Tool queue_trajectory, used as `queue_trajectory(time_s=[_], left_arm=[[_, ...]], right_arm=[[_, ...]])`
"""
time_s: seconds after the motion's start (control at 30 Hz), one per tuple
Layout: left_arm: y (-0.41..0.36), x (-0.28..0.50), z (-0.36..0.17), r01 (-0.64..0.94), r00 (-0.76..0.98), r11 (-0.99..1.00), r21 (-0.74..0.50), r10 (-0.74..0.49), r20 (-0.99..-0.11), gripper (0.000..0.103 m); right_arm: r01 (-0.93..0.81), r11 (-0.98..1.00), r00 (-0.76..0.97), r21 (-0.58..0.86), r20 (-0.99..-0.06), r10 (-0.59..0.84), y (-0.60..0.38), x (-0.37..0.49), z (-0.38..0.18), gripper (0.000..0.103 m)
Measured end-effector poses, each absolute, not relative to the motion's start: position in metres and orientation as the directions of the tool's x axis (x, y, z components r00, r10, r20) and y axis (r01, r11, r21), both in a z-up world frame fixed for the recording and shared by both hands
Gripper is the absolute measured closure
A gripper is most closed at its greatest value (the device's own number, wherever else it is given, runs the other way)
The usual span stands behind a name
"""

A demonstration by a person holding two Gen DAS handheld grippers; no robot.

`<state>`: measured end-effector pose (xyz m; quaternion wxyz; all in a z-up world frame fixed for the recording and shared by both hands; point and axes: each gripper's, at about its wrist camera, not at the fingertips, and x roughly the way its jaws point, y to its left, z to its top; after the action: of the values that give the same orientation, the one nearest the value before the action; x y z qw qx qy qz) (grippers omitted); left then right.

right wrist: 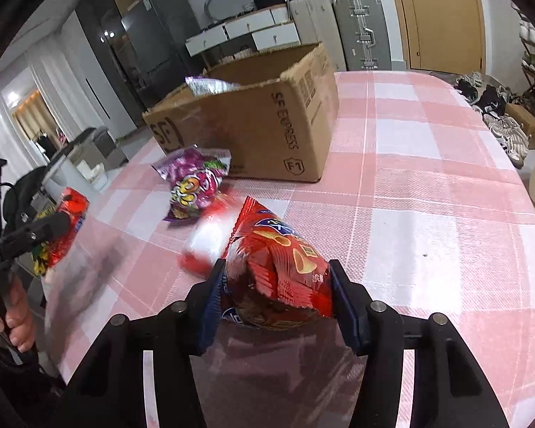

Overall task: Organize snacks
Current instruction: 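Grasp the red cracker bag with the right tool while the left tool holds its pack, then carry both packs over the box and open both tools to drop them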

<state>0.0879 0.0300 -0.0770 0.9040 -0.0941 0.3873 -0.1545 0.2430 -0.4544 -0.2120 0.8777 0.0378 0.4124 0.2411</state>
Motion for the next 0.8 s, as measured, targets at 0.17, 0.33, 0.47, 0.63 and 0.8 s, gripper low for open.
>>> queue_trajectory(time_s=[0.17, 0.33, 0.47, 0.63, 0.8], left_arm=[[0.027, 0.081, -0.07, 0.208, 0.66, 0.936, -0.283, -0.348, -0.666, 0.061], [0.021, 0.073, -0.056, 0.205, 0.683, 0.949, -0.238, -0.313, -0.66, 0.061], [0.015, 0.067, -0.044, 0.218, 0.696, 0.95, -0.222, -0.311, -0.648, 0.061], [0.016, 0.066, -0.024, 0.197, 0.725, 0.959, -0.206, -0.284, -0.627, 0.061], [0.014, 0.073, -0.003, 0.205, 0.747, 0.962, -0.18, -0.273, -0.607, 0.061]], right_arm=[[-0.389, 0.86, 0.57, 0.33, -0.647, 0.506, -0.467, 0.234, -0.195, 0.048], [-0.425, 0.821, 0.581, 0.381, -0.581, 0.57, -0.466, 0.222, -0.165, 0.048], [-0.465, 0.792, 0.586, 0.395, -0.533, 0.61, -0.461, 0.212, -0.139, 0.048], [-0.503, 0.76, 0.594, 0.411, -0.475, 0.65, -0.459, 0.203, -0.106, 0.048], [-0.538, 0.739, 0.598, 0.405, -0.434, 0.674, -0.455, 0.198, -0.077, 0.047]])
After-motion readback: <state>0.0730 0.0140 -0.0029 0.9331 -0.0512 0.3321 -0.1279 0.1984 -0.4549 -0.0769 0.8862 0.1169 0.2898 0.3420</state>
